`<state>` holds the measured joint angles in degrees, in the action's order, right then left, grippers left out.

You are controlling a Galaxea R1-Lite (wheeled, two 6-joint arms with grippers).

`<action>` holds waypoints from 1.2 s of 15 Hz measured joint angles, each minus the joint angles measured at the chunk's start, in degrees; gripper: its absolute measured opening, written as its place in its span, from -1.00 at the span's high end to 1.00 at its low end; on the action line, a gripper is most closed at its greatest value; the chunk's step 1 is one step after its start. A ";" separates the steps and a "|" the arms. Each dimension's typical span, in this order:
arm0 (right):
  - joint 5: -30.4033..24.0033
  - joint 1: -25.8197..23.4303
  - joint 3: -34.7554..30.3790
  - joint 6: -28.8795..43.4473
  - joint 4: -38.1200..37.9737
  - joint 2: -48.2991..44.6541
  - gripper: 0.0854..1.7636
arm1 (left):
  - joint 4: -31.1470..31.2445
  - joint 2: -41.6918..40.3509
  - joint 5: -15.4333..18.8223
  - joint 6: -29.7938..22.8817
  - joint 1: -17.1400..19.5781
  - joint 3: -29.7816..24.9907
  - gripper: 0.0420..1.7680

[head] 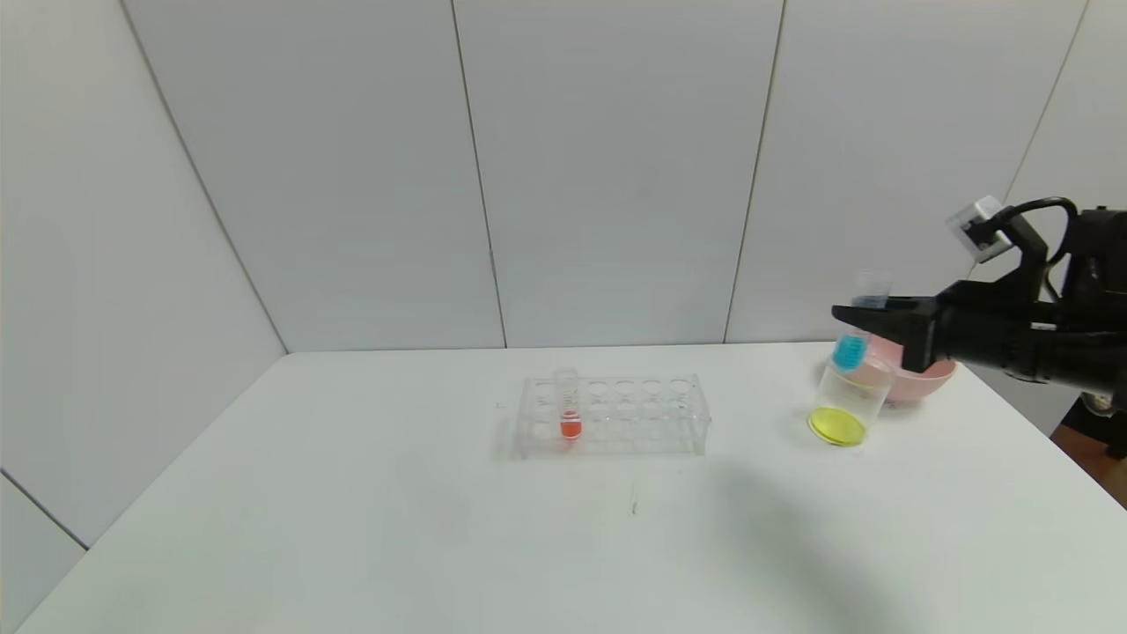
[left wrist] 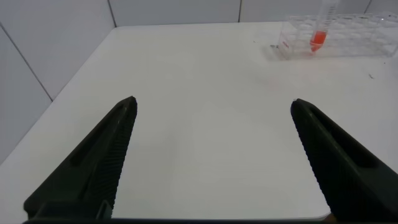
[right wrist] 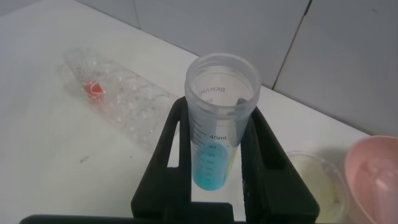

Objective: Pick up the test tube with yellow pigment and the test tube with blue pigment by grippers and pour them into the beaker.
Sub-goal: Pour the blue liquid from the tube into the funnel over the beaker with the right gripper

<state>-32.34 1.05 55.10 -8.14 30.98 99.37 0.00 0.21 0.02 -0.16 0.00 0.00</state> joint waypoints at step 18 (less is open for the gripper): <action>-11.64 -21.10 51.37 -44.35 -65.18 18.49 0.49 | 0.00 0.00 -0.02 0.00 -0.02 0.00 -1.00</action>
<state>-43.98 -20.05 106.47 -52.49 -34.21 117.86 0.00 0.21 0.00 -0.16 -0.02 0.00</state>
